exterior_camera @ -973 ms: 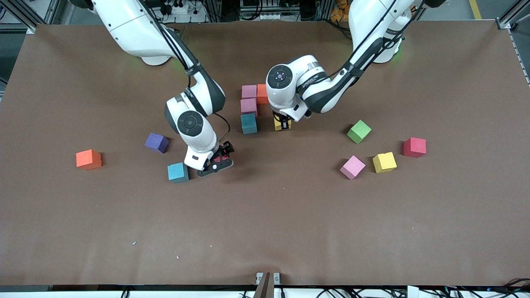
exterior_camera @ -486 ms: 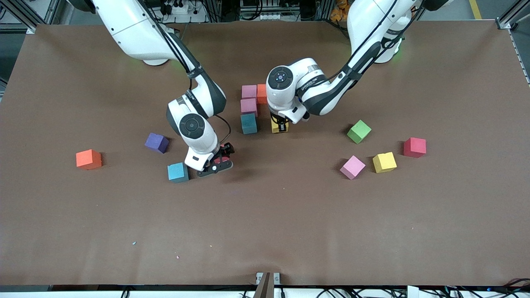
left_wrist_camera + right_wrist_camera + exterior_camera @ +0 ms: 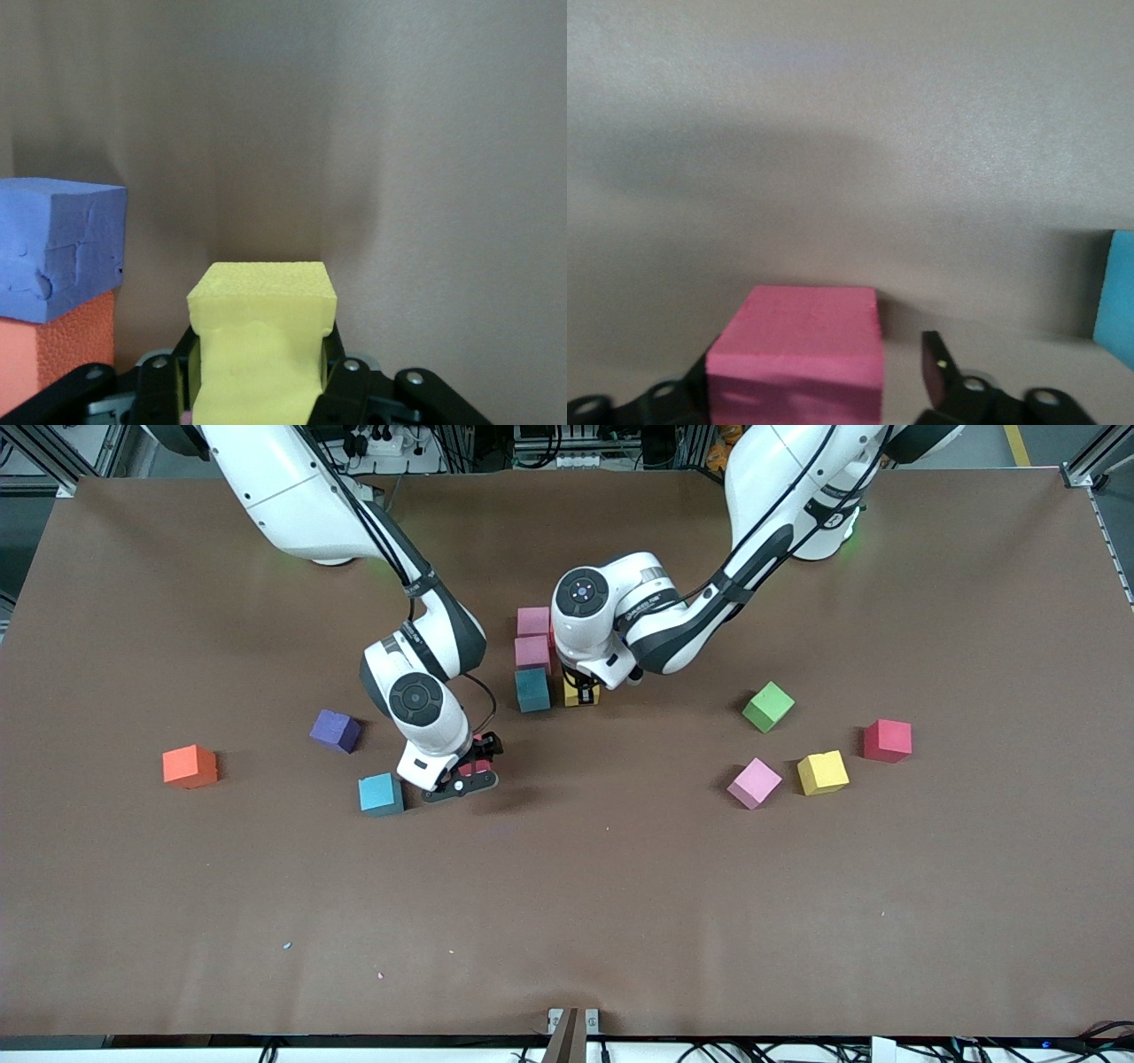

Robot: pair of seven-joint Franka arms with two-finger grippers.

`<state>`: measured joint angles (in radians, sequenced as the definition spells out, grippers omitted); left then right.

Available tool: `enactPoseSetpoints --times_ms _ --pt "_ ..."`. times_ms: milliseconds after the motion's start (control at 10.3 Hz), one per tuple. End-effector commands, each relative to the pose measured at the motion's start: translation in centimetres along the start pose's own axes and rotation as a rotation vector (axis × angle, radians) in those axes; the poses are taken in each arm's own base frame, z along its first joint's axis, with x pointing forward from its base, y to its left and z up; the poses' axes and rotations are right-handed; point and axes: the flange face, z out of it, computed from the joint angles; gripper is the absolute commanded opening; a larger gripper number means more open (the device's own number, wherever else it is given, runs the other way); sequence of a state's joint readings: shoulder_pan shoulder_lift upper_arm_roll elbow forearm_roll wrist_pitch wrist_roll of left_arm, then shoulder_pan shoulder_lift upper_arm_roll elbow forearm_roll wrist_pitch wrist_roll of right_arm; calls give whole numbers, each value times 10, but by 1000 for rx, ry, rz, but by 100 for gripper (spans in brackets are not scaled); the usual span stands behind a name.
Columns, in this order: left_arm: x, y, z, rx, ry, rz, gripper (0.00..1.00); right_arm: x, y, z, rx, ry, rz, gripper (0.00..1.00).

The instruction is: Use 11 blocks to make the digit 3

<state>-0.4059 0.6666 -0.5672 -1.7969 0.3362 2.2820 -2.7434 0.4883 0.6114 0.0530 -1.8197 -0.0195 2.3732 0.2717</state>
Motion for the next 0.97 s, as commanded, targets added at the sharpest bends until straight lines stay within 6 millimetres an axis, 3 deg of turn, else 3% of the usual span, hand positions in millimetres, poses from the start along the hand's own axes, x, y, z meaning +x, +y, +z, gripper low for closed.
enactPoseSetpoints --times_ms 0,97,292,681,778,876 --pt "-7 3 -1 -32 -3 -83 0 -1 -2 0 6 -10 21 30" --pt "-8 5 -3 -35 -7 -85 0 -1 -3 -3 7 -5 19 24" --pt "-10 6 -6 -40 -13 -85 0 2 -4 -13 10 5 17 24" --pt "-16 5 4 -26 -12 -82 0 7 -7 -27 17 27 14 24" --pt "-23 -2 13 -17 -6 -67 0 7 -8 -28 17 28 12 24" --pt "-24 4 19 -31 4 -76 0 6 -10 -29 18 31 12 24"
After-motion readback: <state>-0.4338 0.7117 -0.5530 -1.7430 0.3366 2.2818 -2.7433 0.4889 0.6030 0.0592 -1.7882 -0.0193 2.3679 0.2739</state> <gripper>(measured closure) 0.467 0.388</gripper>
